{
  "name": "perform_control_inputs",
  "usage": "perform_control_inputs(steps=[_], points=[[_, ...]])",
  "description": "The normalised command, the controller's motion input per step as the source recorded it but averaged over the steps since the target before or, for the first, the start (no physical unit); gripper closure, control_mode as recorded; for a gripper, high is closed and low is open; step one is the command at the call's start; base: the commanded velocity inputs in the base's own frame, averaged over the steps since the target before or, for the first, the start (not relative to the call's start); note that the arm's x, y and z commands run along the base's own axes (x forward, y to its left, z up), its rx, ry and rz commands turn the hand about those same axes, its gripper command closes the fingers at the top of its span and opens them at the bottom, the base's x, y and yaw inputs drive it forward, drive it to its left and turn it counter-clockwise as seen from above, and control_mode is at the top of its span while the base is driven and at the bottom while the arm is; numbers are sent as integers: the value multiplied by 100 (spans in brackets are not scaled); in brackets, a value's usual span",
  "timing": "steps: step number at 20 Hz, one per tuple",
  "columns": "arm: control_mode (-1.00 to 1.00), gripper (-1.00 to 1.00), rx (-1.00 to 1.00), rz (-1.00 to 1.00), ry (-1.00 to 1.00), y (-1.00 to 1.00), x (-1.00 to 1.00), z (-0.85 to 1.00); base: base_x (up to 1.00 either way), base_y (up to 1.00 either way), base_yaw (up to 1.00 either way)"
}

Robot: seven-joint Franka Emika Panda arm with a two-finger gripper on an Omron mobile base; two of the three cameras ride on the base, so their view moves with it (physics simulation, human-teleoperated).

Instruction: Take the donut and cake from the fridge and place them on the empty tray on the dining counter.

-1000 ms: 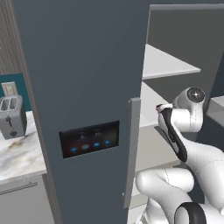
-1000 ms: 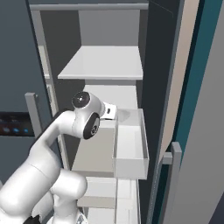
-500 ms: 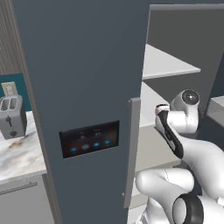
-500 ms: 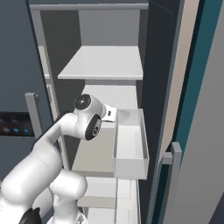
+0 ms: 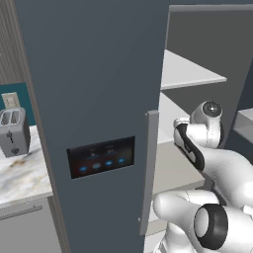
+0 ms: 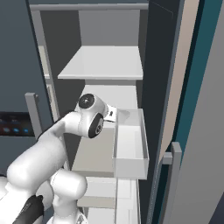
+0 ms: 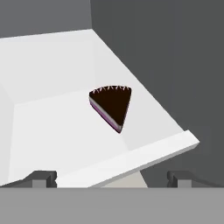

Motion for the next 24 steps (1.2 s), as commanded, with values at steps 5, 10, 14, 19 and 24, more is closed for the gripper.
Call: perform_control_inputs(steps=[5,10,14,19,24], points=[[-100,-100,1,-1,0,-2,34,-19,0,0,0],[-100,-100,0,0,0,-16,37,-24,0,0,0],[-100,-100,0,0,0,-24,44,-19,0,0,0],[-100,-100,0,0,0,-23,49,-11,0,0,0],[-100,-100,0,0,0,-14,46,-8,0,0,0]])
